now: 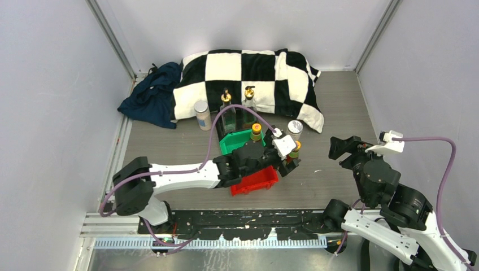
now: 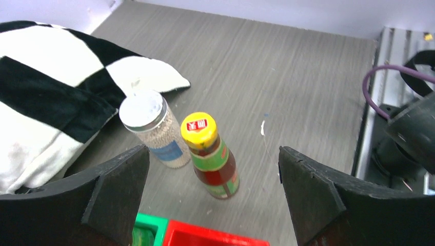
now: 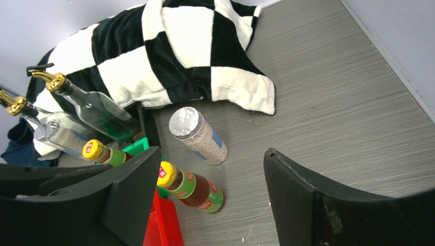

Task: Organize the condiment bottles
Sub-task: Pick up the bottle from the center of the board.

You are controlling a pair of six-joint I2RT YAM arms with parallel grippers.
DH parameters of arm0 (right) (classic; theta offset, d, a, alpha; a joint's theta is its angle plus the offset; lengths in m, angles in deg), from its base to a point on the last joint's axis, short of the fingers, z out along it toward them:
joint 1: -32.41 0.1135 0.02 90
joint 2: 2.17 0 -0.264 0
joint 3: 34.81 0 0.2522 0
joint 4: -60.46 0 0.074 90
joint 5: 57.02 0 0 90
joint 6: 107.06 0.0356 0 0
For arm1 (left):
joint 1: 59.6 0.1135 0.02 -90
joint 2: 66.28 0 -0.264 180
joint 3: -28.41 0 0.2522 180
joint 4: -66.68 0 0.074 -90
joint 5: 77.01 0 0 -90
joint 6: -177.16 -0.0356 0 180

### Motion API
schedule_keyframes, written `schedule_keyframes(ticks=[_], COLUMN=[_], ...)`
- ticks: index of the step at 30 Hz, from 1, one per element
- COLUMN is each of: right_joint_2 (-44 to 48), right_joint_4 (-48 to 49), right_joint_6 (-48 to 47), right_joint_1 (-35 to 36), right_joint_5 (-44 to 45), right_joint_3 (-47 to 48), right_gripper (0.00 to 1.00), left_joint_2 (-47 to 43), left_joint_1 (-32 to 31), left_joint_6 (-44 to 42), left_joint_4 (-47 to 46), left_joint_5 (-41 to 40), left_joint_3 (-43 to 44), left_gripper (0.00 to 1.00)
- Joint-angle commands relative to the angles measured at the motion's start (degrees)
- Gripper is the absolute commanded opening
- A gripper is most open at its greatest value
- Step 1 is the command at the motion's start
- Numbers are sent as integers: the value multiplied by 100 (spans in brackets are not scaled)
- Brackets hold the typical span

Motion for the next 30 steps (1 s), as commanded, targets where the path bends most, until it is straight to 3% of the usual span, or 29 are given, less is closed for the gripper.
schedule_keyframes(ticks=[1, 30], right_joint_2=[132, 19], right_joint_4=[180, 542], right_joint_6=[-80, -456], right_joint_1=[2, 2], right_joint_5=[-36, -344], right_joint_3=[-15, 16], right_gripper=[79, 80], left_joint_2=[268, 1093], left_joint_1=[8, 542], left_joint_6=[-162, 682], left_joint_4=[-1305, -1883], left_joint_5=[-391, 238], left_joint_3=[-55, 84], left_gripper=[98, 97])
